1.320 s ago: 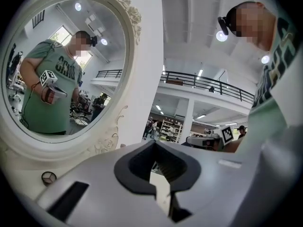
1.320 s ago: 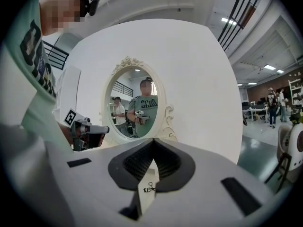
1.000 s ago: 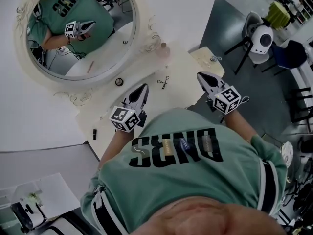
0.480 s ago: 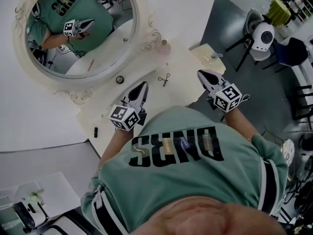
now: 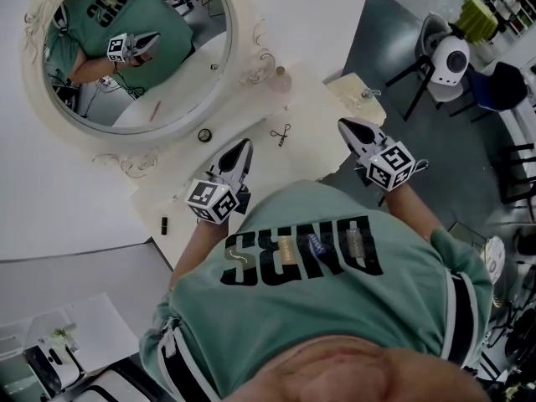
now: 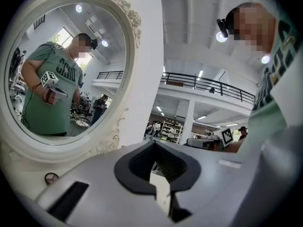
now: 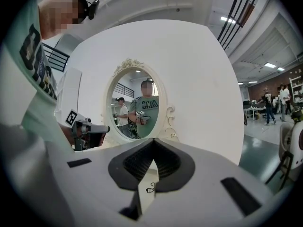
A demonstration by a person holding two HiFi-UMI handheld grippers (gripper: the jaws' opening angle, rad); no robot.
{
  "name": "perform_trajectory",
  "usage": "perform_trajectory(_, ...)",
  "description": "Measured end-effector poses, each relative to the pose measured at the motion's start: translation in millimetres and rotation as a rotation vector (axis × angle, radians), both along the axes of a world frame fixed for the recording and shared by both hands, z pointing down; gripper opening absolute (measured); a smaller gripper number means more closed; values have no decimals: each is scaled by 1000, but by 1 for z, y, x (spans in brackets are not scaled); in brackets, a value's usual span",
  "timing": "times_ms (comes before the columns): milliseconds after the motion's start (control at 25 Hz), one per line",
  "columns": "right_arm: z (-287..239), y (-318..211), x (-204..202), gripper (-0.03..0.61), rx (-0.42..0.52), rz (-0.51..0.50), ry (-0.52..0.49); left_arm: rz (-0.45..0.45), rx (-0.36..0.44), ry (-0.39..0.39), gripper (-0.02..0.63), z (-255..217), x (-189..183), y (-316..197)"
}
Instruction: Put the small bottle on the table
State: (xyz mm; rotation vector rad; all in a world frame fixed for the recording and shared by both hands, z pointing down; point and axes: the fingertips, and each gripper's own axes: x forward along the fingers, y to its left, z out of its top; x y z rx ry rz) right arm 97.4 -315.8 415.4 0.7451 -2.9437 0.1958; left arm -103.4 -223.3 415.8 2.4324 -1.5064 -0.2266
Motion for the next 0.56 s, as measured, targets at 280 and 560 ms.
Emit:
perform_trajectory(280,1,0,1,-8,6,-3,3,-2,-4,4,8,3,1,1)
perform_trajectory(560,1,4,-1,-8,12,-6,4,-2,5,4,8,1,-1,3)
